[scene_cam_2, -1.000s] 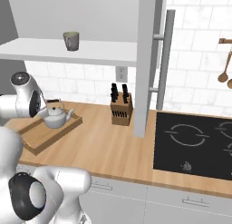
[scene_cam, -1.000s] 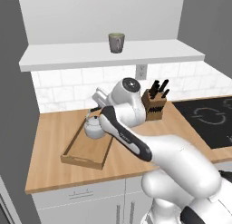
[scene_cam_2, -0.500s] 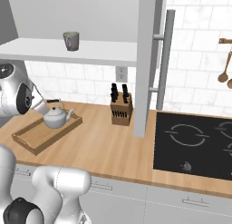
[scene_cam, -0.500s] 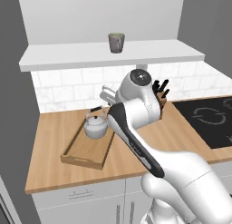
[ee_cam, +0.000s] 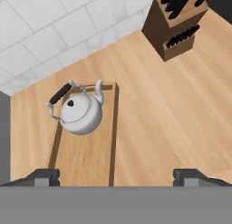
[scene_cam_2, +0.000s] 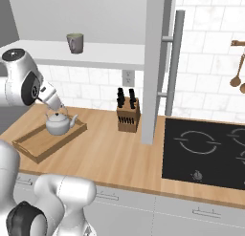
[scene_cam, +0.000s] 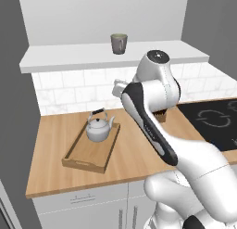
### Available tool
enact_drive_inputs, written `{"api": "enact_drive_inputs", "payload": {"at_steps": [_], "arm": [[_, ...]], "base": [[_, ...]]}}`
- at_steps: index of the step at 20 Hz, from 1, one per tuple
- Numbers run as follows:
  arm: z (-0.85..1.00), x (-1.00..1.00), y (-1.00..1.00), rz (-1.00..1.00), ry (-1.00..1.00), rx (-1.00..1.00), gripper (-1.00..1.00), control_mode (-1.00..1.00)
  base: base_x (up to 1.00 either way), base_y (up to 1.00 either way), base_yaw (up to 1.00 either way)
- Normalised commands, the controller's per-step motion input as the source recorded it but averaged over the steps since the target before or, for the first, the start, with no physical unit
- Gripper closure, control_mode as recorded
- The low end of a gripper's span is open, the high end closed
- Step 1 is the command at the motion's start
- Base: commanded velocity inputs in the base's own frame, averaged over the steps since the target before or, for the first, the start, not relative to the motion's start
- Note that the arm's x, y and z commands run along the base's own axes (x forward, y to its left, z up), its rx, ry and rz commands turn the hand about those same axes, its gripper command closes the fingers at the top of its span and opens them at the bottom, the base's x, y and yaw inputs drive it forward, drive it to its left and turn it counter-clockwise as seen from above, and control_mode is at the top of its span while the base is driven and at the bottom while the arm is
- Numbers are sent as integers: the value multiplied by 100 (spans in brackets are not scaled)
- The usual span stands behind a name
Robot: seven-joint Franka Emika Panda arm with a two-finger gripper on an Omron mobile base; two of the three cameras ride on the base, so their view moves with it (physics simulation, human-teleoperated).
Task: Pick the kettle from the counter and place it on the tray. Then pick the mug from the cabinet and place it on the tray. Then close the cabinet doors.
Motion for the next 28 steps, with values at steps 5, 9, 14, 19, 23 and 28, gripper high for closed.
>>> {"api": "enact_drive_inputs", "payload": {"at_steps": [5, 9, 14, 19, 23, 28], "arm": [[1, -36, -16, 12, -6, 0, -100, -100], [11, -25, -14, 15, -4, 0, -100, -100], [22, -15, -22, 27, -7, 0, -100, -100], [62, 0, 4, 5, -5, -9, -100, -100], [68, 0, 18, -5, -16, -6, -100, -100], [48, 5, 1, -6, -17, -4, -100, -100]], "base": [[0, 0, 0], [0, 0, 0], [0, 0, 0], [0, 0, 0], [0, 0, 0], [0, 0, 0]]}}
